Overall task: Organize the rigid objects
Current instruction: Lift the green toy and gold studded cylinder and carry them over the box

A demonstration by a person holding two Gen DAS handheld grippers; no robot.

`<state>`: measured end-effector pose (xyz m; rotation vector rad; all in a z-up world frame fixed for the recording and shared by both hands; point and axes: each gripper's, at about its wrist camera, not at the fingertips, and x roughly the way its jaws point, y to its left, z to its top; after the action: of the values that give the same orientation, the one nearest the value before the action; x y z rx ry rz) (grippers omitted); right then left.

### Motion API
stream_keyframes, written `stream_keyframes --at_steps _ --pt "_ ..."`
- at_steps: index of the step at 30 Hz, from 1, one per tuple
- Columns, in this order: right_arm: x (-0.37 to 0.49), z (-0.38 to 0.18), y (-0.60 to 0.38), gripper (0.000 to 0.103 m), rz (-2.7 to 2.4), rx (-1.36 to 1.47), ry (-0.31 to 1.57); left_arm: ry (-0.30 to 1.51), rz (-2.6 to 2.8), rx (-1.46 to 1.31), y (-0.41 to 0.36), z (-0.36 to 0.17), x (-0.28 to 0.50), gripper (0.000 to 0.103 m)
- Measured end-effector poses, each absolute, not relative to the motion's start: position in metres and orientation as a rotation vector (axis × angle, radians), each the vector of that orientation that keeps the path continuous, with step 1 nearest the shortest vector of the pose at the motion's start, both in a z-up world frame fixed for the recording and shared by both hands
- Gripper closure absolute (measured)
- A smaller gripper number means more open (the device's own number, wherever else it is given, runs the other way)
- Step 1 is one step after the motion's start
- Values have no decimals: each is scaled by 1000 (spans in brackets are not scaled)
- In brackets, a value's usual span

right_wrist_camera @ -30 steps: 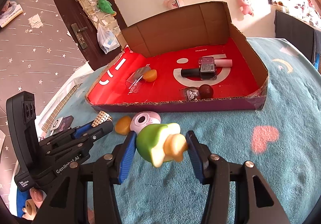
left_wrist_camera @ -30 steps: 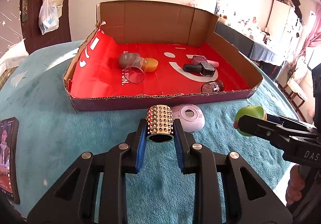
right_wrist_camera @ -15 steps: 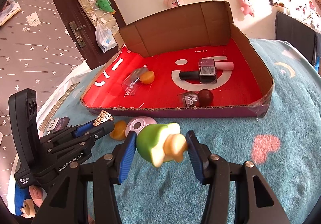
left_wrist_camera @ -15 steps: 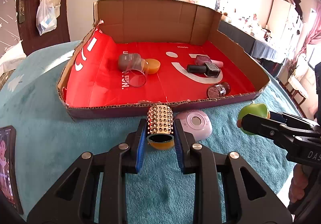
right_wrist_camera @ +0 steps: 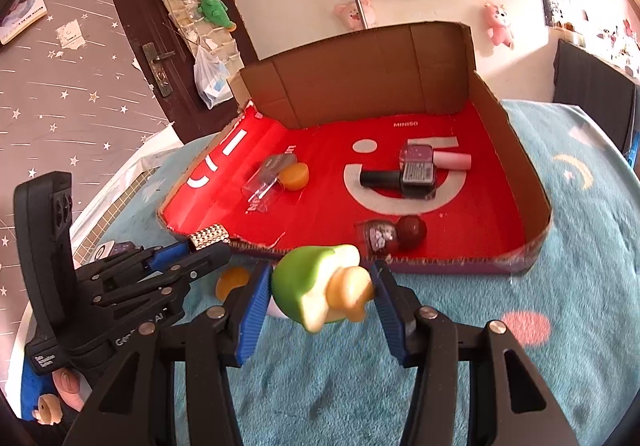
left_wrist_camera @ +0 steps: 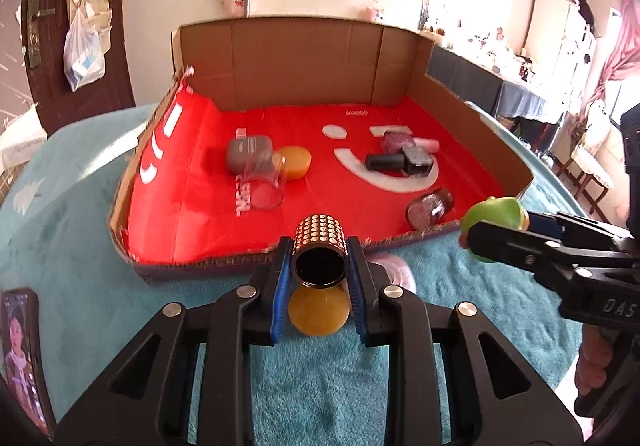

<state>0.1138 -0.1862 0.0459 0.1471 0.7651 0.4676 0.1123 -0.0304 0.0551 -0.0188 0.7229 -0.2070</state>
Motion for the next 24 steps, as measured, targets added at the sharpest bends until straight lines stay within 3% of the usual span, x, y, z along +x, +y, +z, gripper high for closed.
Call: stream_keyframes --at_steps 11,24 --pt "141 57 -184 50 471 113 746 734 -215 12 -31 65 149 79" --pt "195 39 -173 50 435 74 821 849 -238 29 -37 41 192 79"
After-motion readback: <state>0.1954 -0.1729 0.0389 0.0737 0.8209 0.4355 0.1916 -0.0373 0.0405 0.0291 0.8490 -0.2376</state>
